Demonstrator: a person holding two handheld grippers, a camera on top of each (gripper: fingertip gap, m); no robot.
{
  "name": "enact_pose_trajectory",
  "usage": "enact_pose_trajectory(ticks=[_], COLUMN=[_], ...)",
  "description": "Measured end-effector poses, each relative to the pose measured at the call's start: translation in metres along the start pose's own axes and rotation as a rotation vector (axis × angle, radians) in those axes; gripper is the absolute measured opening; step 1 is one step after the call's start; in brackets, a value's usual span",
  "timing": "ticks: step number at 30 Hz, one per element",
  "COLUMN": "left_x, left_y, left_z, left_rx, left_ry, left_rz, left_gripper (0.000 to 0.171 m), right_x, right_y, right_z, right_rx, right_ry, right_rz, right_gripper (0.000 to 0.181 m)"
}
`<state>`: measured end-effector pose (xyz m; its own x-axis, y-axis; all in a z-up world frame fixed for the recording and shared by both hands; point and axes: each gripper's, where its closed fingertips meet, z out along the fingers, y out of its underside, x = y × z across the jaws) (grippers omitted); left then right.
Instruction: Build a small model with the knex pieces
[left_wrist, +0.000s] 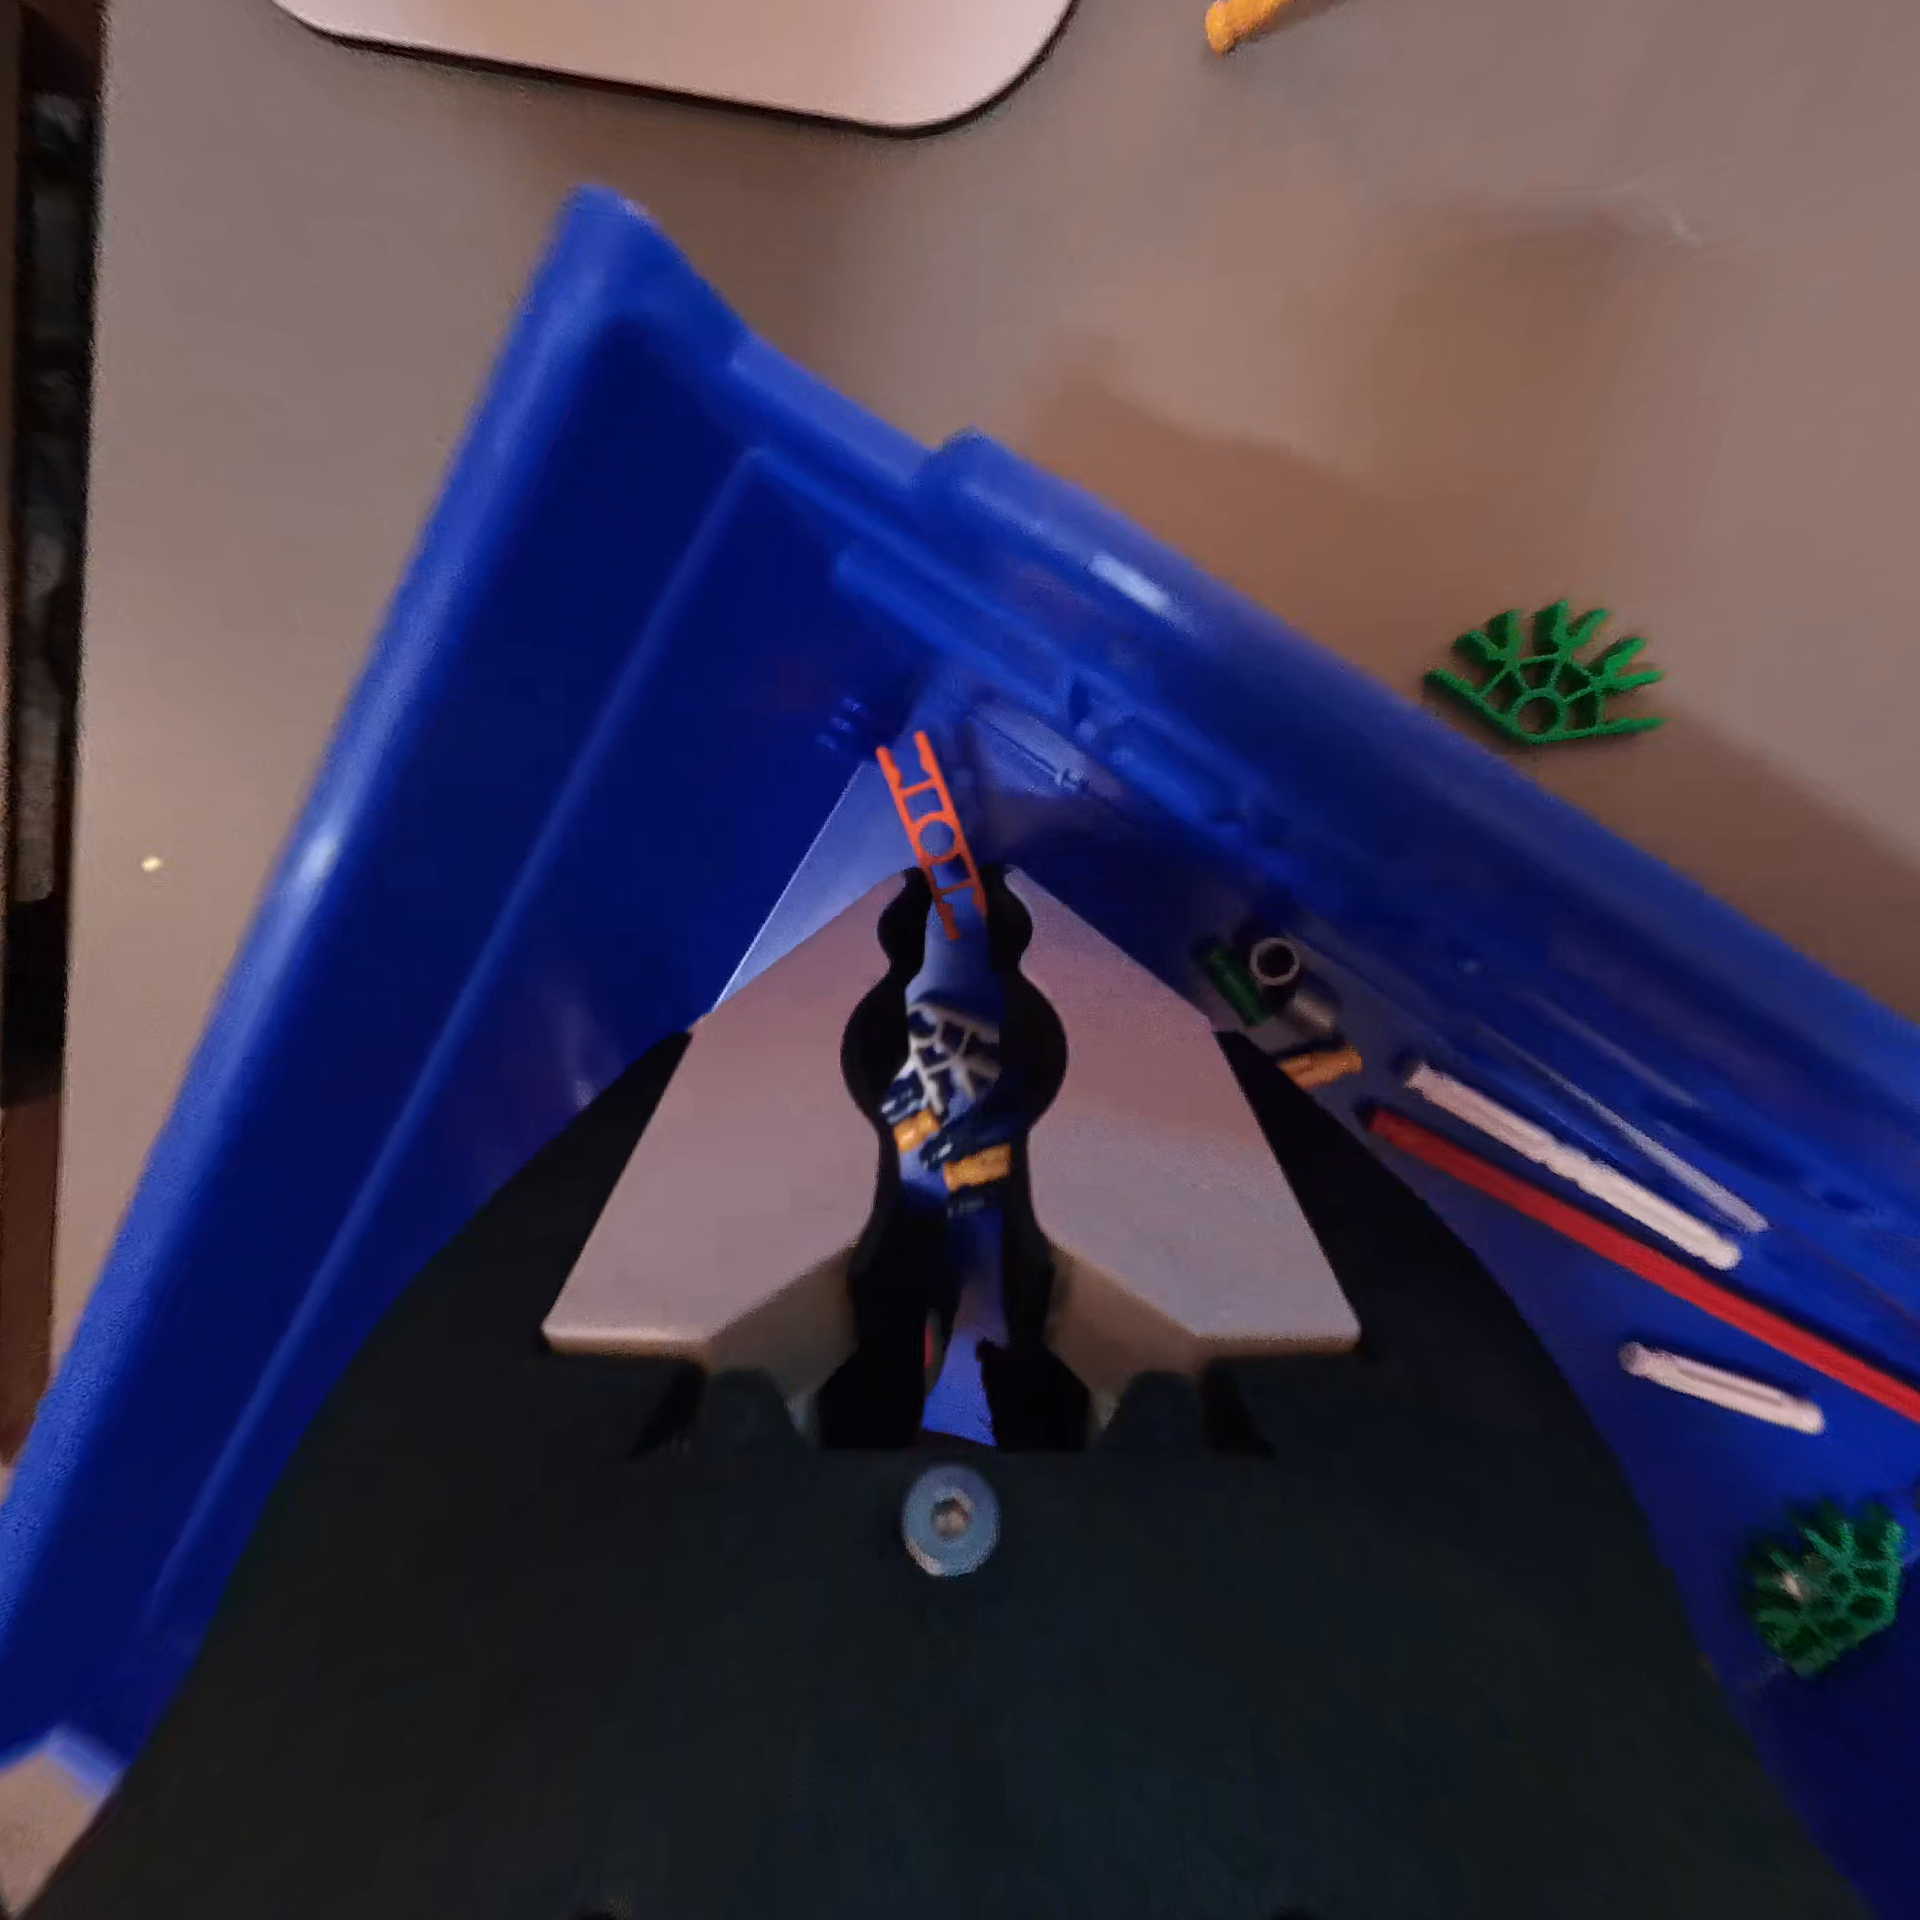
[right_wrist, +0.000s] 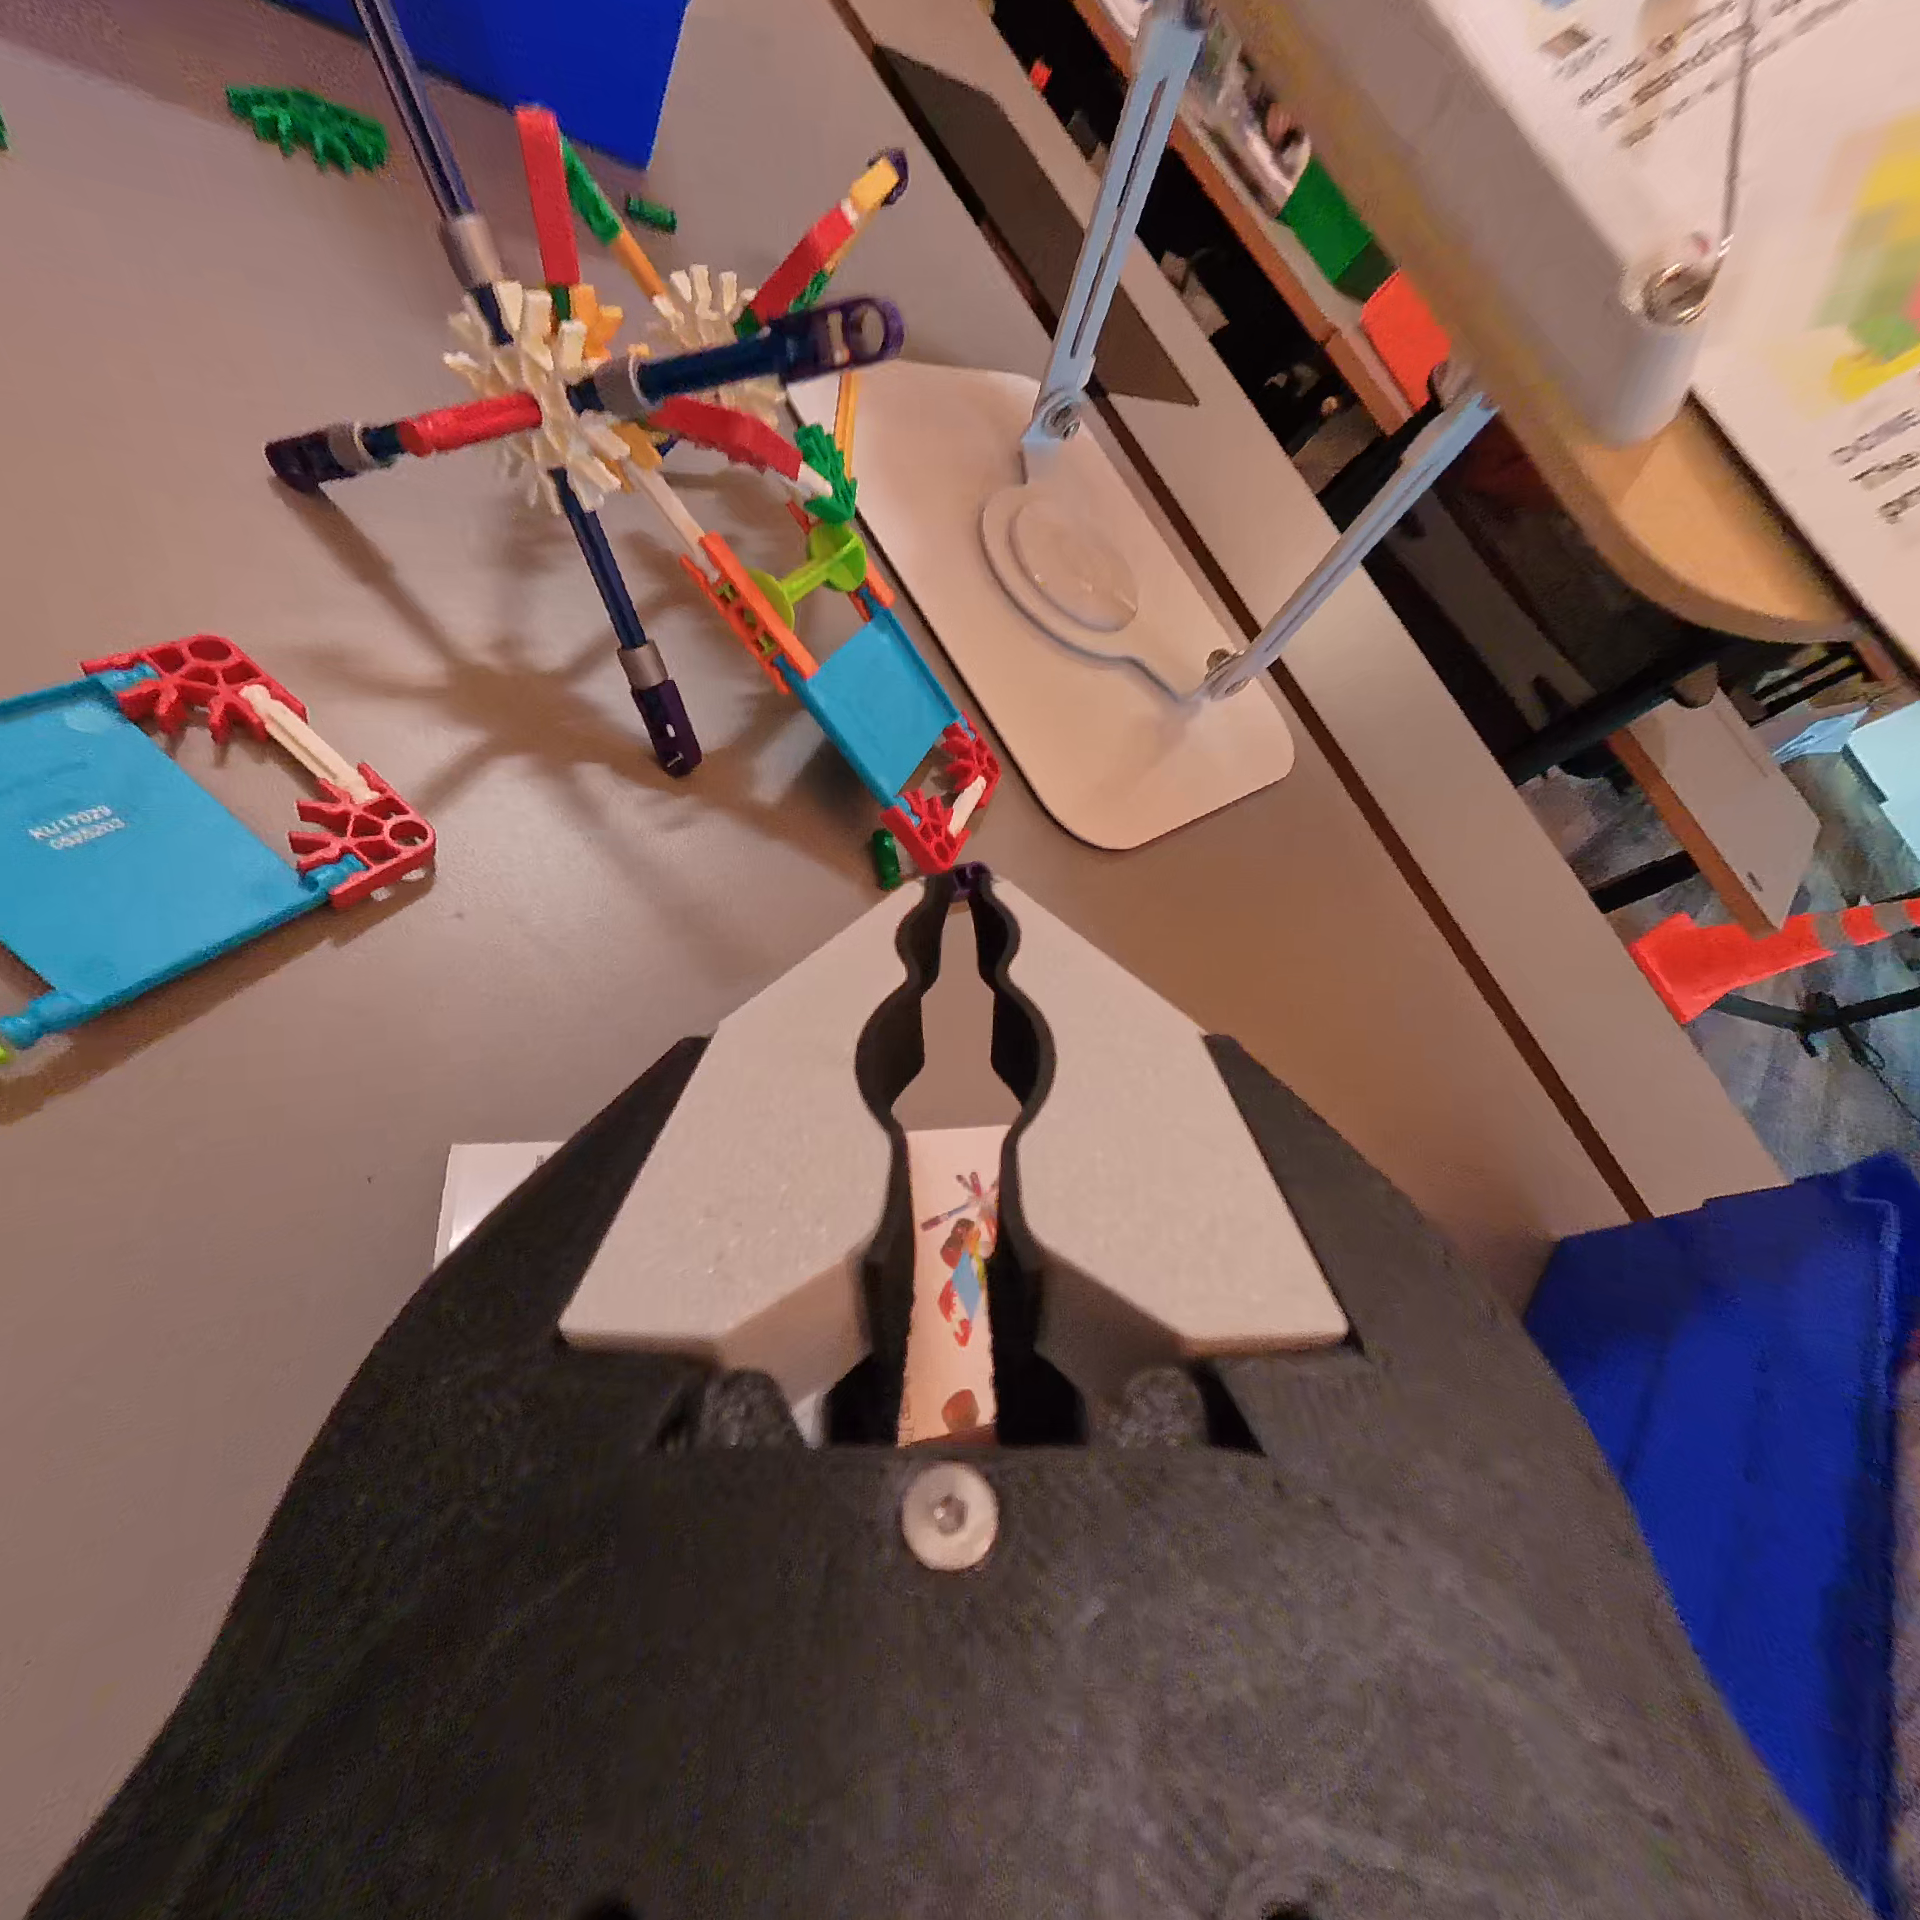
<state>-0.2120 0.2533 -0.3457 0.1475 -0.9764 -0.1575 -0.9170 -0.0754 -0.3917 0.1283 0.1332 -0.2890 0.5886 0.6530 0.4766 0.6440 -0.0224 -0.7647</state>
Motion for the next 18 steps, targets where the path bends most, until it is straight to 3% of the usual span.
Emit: enact_pose_trajectory(ticks=[6, 9, 11, 14, 18], left_x=[-0.014, -0.008, 0.014, 0.068, 0.151], left_y=[-0.023, -0.048, -0.077, -0.131, -0.194], left_z=[-0.083, -0.128, -0.145, -0.144, -0.1], left_rx=[0.053, 0.044, 0.074, 0.131, 0.2], left_ry=[-0.161, -0.322, -0.351, -0.321, -0.258], left_rz=[0.028, 0.142, 0.218, 0.363, 0.612], left_gripper=[0.009, 0.009, 0.008, 0.008, 0.008], right_x=[0.006, 0.002, -0.005, -0.02, -0.04], right_y=[-0.021, -0.04, -0.053, -0.074, -0.092], right_z=[-0.015, -0.024, -0.029, -0.036, -0.05], right_rx=[0.081, 0.143, 0.177, 0.231, 0.293], right_ry=[0.015, 0.004, -0.014, -0.074, -0.208], right_rz=[0.041, 0.037, 0.024, 0.023, 0.083], right_gripper=[0.005, 0.006, 0.007, 0.01, 0.013])
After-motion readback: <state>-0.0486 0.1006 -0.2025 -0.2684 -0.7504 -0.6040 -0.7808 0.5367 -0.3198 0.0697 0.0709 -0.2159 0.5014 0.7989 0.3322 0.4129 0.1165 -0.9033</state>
